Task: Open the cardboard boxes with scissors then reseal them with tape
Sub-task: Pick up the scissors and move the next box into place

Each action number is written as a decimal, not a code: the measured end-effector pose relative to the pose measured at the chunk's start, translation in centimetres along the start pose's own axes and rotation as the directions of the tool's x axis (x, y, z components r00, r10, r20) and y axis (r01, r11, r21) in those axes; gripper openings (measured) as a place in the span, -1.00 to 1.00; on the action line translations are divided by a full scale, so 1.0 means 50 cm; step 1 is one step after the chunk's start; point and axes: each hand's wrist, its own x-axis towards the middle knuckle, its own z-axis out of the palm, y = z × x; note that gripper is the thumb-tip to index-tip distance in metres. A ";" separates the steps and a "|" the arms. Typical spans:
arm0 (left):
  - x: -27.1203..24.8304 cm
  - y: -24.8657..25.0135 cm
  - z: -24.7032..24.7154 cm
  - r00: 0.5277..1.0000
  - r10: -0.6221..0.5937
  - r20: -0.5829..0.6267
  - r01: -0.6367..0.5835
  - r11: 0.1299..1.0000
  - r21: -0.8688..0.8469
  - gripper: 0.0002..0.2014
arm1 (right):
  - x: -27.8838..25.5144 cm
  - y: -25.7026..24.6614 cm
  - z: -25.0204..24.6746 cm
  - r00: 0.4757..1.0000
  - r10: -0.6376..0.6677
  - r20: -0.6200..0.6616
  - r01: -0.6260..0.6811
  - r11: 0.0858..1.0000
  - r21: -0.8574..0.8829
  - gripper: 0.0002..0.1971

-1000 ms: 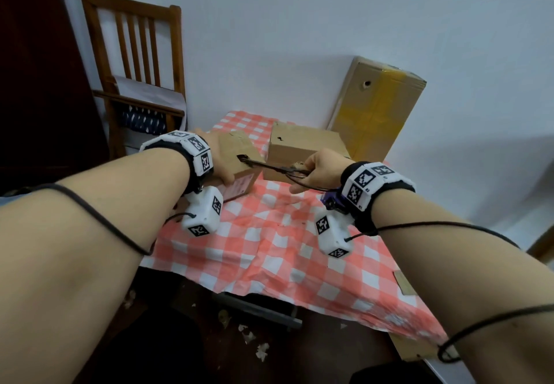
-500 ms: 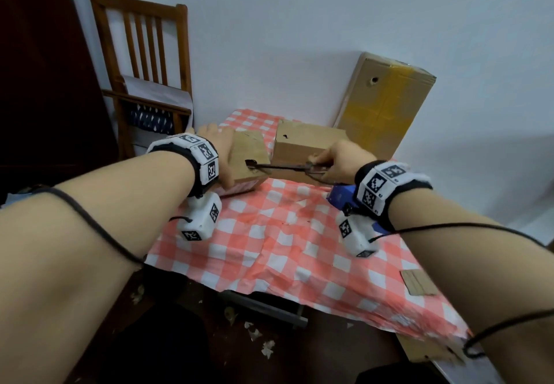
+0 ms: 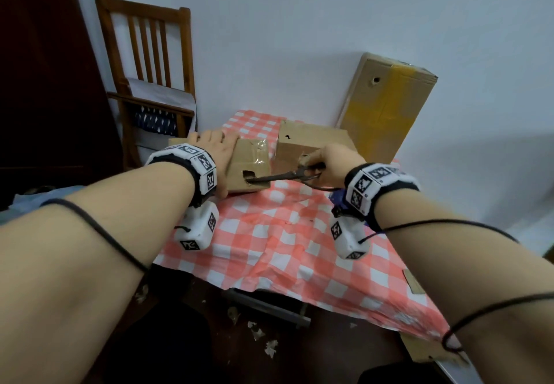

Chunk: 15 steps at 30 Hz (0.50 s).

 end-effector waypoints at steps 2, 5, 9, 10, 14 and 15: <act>0.006 0.000 -0.001 1.000 0.000 -0.001 0.000 1.000 -0.023 0.17 | -0.004 0.012 0.031 0.999 0.051 0.018 -0.053 0.991 0.121 -0.67; 0.017 -0.005 0.003 1.000 -0.005 0.007 0.005 0.999 -0.051 0.16 | -0.007 0.020 0.062 0.997 0.073 0.011 -0.073 0.973 0.220 -0.71; 0.028 -0.012 0.002 1.000 -0.010 0.019 0.011 0.998 -0.063 0.13 | -0.015 0.020 0.080 0.994 0.099 0.045 -0.108 0.951 0.291 -0.77; 0.031 -0.012 -0.002 0.999 -0.012 0.030 0.014 0.998 -0.069 0.13 | -0.019 0.020 0.082 0.993 0.099 0.064 -0.114 0.939 0.323 -0.77; 0.039 -0.012 -0.014 0.996 -0.021 0.086 0.029 0.994 -0.104 0.16 | -0.034 0.015 0.099 0.991 0.088 0.103 -0.124 0.896 0.426 -0.79; 0.041 -0.012 -0.015 0.995 -0.023 0.095 0.033 0.994 -0.108 0.16 | -0.036 0.014 0.105 0.991 0.091 0.101 -0.127 0.885 0.447 -0.79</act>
